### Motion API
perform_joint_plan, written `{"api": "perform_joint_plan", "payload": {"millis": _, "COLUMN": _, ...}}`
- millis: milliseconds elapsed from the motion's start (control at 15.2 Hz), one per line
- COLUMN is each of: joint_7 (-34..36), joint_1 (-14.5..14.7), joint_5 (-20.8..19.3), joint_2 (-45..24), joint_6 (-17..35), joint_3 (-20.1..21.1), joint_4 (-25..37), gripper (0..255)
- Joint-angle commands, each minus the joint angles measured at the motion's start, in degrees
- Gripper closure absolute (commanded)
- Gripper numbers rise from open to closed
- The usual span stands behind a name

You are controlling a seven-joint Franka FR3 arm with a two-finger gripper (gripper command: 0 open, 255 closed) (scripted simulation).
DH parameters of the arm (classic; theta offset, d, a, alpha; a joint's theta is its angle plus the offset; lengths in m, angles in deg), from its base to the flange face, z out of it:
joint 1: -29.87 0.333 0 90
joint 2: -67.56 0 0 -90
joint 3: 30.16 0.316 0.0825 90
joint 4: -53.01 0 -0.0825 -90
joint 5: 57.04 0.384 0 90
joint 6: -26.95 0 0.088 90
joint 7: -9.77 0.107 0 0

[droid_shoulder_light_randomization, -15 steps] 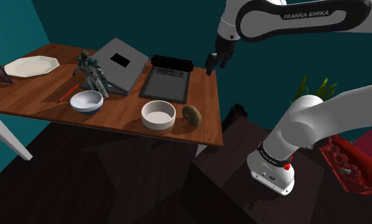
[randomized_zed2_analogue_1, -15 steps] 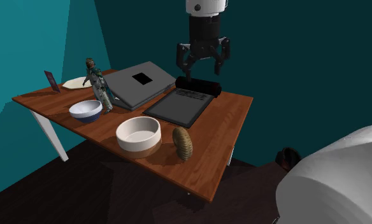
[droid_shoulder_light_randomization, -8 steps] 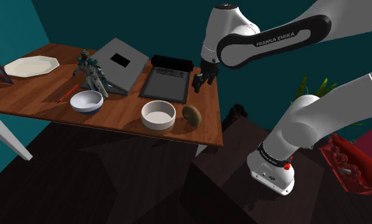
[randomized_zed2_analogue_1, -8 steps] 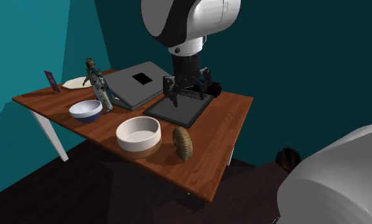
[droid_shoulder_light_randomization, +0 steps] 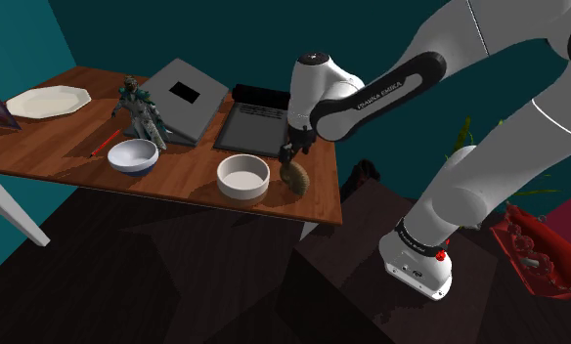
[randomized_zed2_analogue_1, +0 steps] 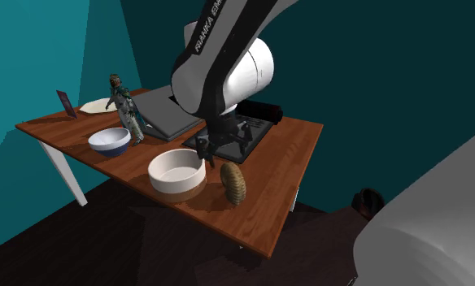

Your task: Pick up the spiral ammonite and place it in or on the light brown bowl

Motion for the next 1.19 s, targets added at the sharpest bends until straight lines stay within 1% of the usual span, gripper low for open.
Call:
{"api": "perform_joint_plan", "payload": {"millis": 0, "joint_7": 1.5, "joint_1": -0.1, "joint_5": -1.1, "joint_2": -3.0, "joint_6": 1.8, "joint_3": 0.8, "joint_4": 0.7, "gripper": 0}}
{"api": "perform_joint_plan", "payload": {"millis": 330, "joint_7": 3.3, "joint_1": -1.0, "joint_5": -3.7, "joint_2": -6.7, "joint_6": 6.1, "joint_3": 0.8, "joint_4": -0.1, "gripper": 0}}
{"api": "perform_joint_plan", "payload": {"millis": 462, "joint_7": 4.4, "joint_1": -1.5, "joint_5": -5.3, "joint_2": -8.8, "joint_6": 8.3, "joint_3": 0.7, "joint_4": -0.4, "gripper": 0}}
{"api": "perform_joint_plan", "payload": {"millis": 990, "joint_7": 4.4, "joint_1": -1.4, "joint_5": -5.3, "joint_2": -8.8, "joint_6": 8.3, "joint_3": 0.7, "joint_4": -0.4, "gripper": 0}}
{"api": "perform_joint_plan", "payload": {"millis": 1056, "joint_7": 4.4, "joint_1": -1.4, "joint_5": -5.3, "joint_2": -8.8, "joint_6": 8.3, "joint_3": 0.7, "joint_4": -0.4, "gripper": 255}}
{"api": "perform_joint_plan", "payload": {"millis": 1122, "joint_7": 4.4, "joint_1": -1.4, "joint_5": -5.3, "joint_2": -8.8, "joint_6": 8.3, "joint_3": 0.7, "joint_4": -0.4, "gripper": 255}}
